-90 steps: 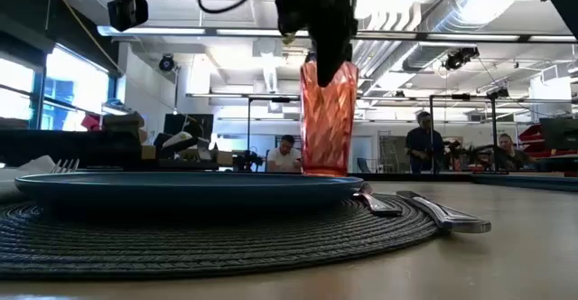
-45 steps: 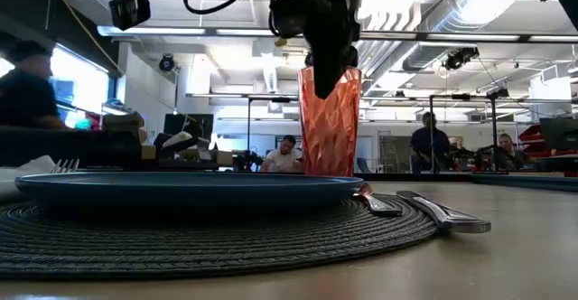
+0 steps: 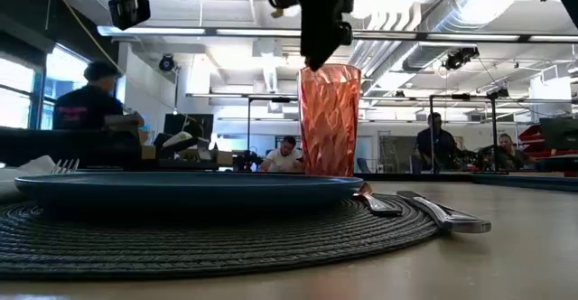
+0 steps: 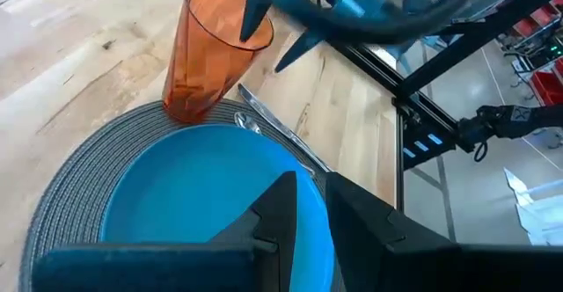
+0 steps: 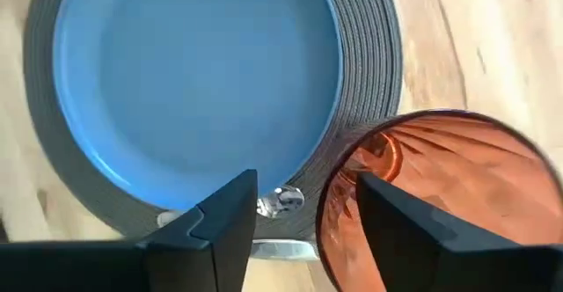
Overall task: Set table place
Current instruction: Return to Home Position
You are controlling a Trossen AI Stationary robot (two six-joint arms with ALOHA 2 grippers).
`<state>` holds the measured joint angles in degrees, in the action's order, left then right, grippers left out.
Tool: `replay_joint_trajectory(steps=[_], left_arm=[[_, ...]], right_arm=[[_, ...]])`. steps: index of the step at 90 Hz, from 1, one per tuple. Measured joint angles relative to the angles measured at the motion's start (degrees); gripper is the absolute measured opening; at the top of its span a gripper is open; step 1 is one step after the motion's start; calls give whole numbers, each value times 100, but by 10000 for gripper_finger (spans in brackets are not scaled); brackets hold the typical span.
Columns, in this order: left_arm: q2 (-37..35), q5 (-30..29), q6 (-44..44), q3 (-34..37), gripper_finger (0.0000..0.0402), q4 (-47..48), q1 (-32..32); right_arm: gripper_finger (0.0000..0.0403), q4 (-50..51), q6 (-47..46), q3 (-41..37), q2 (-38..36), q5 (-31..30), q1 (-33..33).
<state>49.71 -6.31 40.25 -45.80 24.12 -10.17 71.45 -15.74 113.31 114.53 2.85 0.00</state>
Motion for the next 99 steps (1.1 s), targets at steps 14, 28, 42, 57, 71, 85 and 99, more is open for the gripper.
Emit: replay_joint_trajectory(steps=[14,28,42,57,71,85,99], left_arm=[[0,5,9,-2,51,0,2],[2,28,11,-4,51,0,2],[0,12,13,-4,51,0,2],[0,-20,15,-4,50,-4,2],[0,-22,13,-4,50,-4,2],[0,-24,104,-4,50,-4,2],[0,-26,105,-4,50,18,2]], right_arm=[[181,351,271,167,-484,-120,10],[179,367,365,-428,-1756,-72,73],[153,-631,-97,-2065,-3746,-41,258],[115,-2451,-658,-4484,-6054,359,625],[75,-3345,-1175,-6391,-7832,801,1000],[34,-4362,-1535,-7798,-9411,735,1102],[5,-4983,-1540,-8811,-10646,605,1101]])
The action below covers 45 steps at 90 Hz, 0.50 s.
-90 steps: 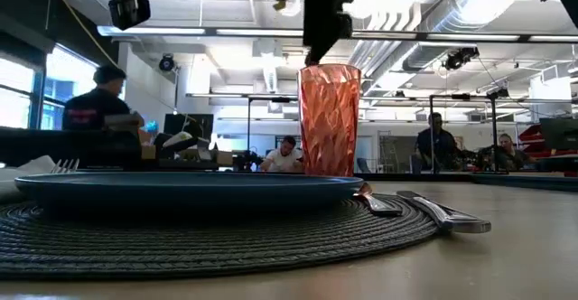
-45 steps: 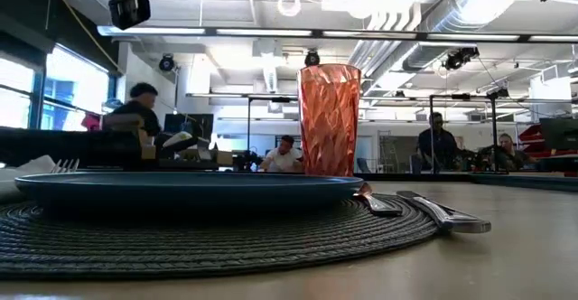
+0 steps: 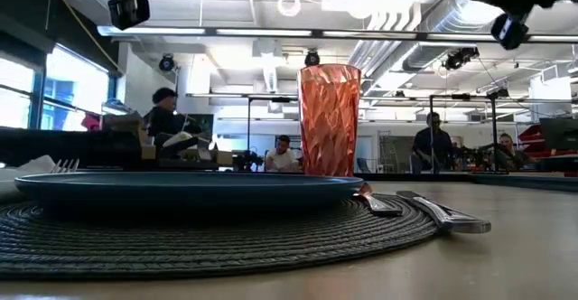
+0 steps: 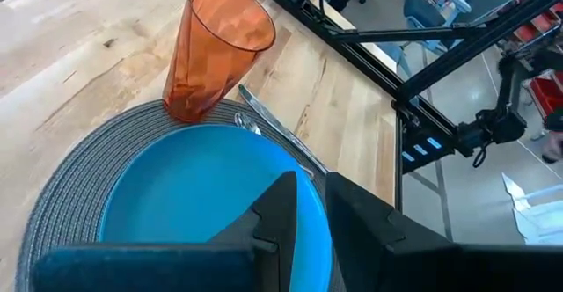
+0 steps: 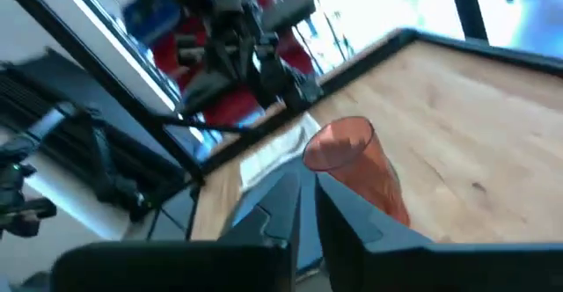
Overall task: Set table place
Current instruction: Return to Home Position
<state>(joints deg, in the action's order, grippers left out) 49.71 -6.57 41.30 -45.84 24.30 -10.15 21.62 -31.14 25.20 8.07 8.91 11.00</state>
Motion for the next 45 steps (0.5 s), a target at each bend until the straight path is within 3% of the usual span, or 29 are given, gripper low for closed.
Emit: replay_joint_trajectory(steps=[14,26,45], left_arm=[[0,-20,1,0,51,2,0],[4,-47,7,0,50,-20,-2],[4,-255,-343,0,50,-198,-2]], right_arm=[[1,-427,-2,-764,-799,-242,0],[0,-686,-9,-1210,-636,-421,0],[0,-242,13,-1813,-433,-535,0]])
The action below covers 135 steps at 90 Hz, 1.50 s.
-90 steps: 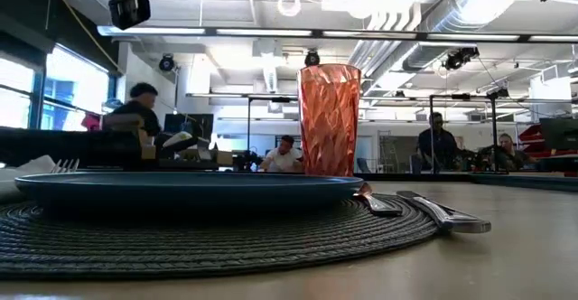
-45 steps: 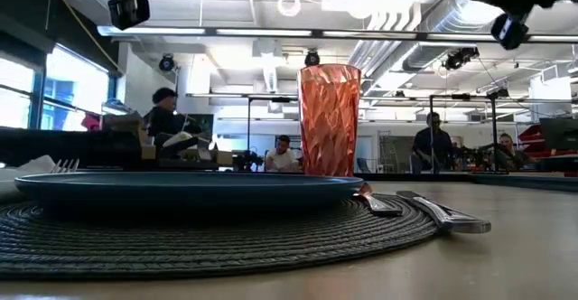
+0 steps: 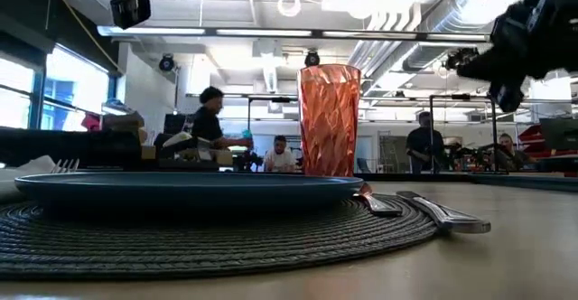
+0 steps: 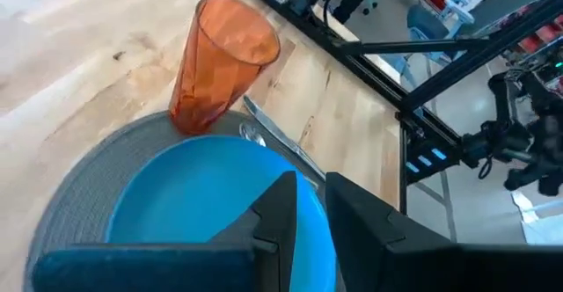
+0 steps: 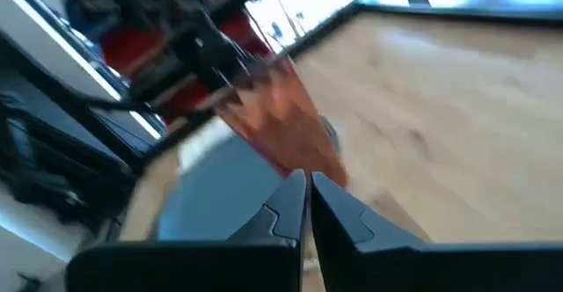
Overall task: Set table place
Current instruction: Return to Home Position
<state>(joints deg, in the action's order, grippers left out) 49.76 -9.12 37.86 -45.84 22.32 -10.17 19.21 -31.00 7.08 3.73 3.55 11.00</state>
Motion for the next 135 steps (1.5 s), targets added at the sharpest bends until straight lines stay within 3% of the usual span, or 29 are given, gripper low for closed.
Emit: replay_joint_trajectory(steps=[18,32,47,61,71,77,107,135], left_arm=[[-228,-348,-1417,698,42,-1373,91],[-864,-242,-1546,1986,6,-3216,378],[-1894,-133,-1667,3278,2,-4674,543],[-3101,285,-1780,4069,0,-4754,573],[-3779,124,-2233,4503,2,-4560,573],[-3975,-17,-2466,4518,5,-3941,573],[-4066,-197,-2461,4507,5,-2420,570],[-4039,-193,-2459,4505,5,-2410,570]], right_arm=[[0,131,-4,-14,209,59,0],[0,183,-4,-14,229,88,0],[0,194,-5,-14,229,90,0],[0,199,-4,-14,229,94,0],[0,209,-4,-12,229,95,0],[0,213,-4,-12,229,97,0],[0,242,-5,-9,229,98,0],[0,244,-4,-9,229,98,0]])
